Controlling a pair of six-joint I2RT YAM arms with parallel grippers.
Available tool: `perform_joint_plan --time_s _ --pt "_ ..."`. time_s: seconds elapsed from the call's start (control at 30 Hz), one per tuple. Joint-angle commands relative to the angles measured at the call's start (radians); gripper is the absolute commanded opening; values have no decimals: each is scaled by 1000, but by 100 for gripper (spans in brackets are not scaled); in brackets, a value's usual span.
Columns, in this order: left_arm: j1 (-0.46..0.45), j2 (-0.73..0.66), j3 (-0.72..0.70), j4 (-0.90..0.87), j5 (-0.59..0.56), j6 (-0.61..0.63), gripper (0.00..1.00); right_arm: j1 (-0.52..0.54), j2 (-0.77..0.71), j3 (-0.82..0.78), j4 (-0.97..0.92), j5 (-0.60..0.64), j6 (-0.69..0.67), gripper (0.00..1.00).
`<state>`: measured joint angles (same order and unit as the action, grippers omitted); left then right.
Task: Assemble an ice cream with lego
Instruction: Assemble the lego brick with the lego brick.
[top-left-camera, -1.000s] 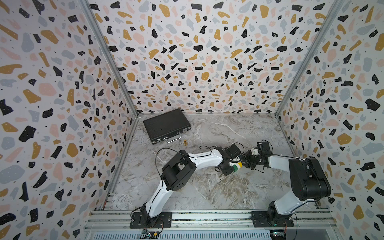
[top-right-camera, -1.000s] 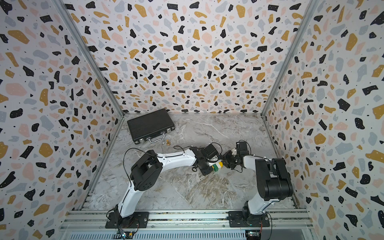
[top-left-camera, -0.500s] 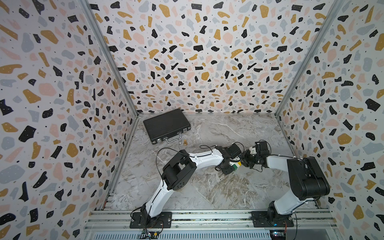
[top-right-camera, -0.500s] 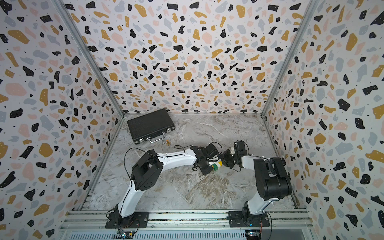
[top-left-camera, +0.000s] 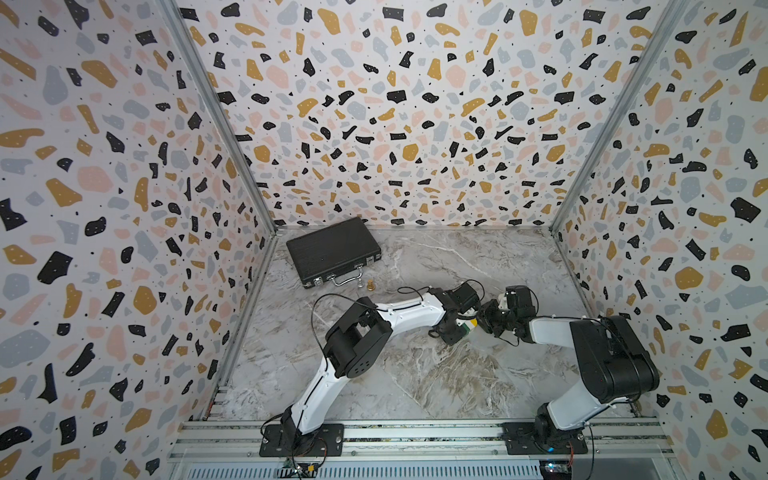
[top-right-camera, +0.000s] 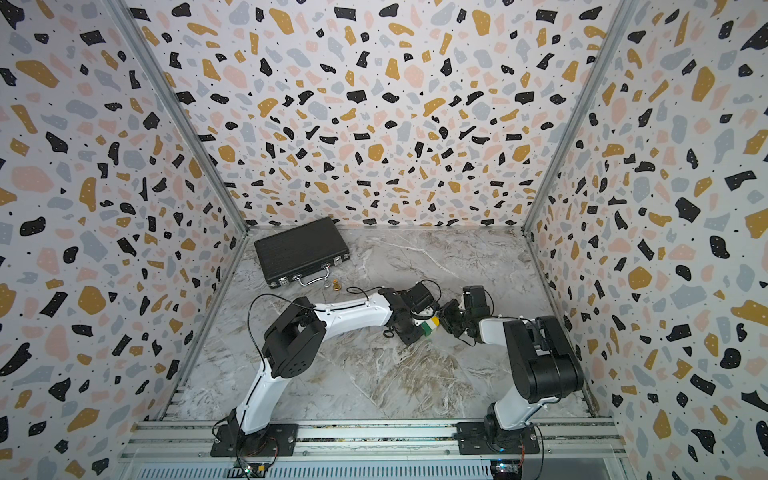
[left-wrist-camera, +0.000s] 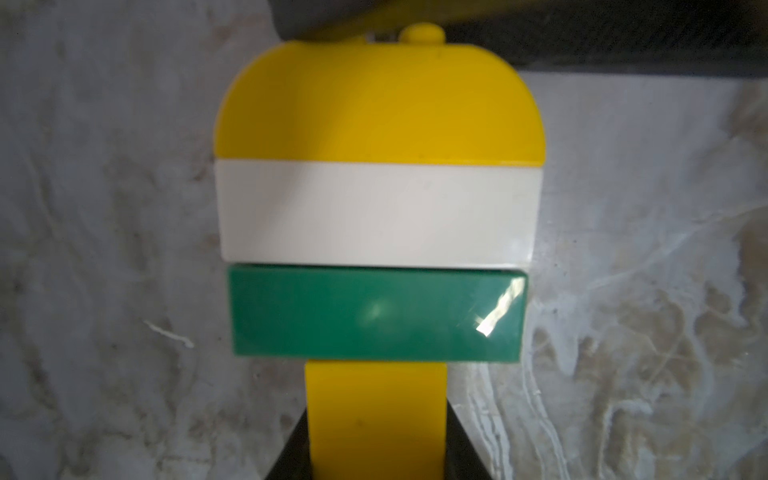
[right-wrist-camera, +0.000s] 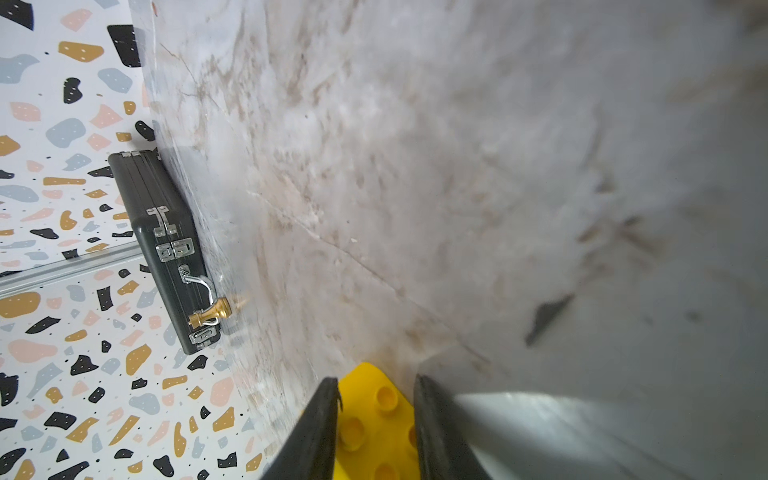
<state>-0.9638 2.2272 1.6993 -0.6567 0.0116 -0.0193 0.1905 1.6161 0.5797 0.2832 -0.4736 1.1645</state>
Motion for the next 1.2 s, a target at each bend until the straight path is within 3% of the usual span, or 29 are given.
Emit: perform_joint_plan --time_s 0.0,0.13,0.53,0.8,1.03,1.17 --pt "13 143 -22 131 -60 5 15 105 53 -82 -205 -177 27 35" --pt "17 123 -67 192 -66 21 20 110 43 -88 -199 -181 31 35" --pt "31 46 -177 252 -70 75 49 110 54 -21 -290 -154 -47 40" --pt "52 -8 -251 281 -73 96 59 103 54 54 -402 -121 -118 43" --pt "55 -129 -364 319 -85 104 82 75 62 104 -440 -109 -163 45" --pt "55 -196 -428 331 -77 92 89 73 70 125 -439 -105 -170 46"
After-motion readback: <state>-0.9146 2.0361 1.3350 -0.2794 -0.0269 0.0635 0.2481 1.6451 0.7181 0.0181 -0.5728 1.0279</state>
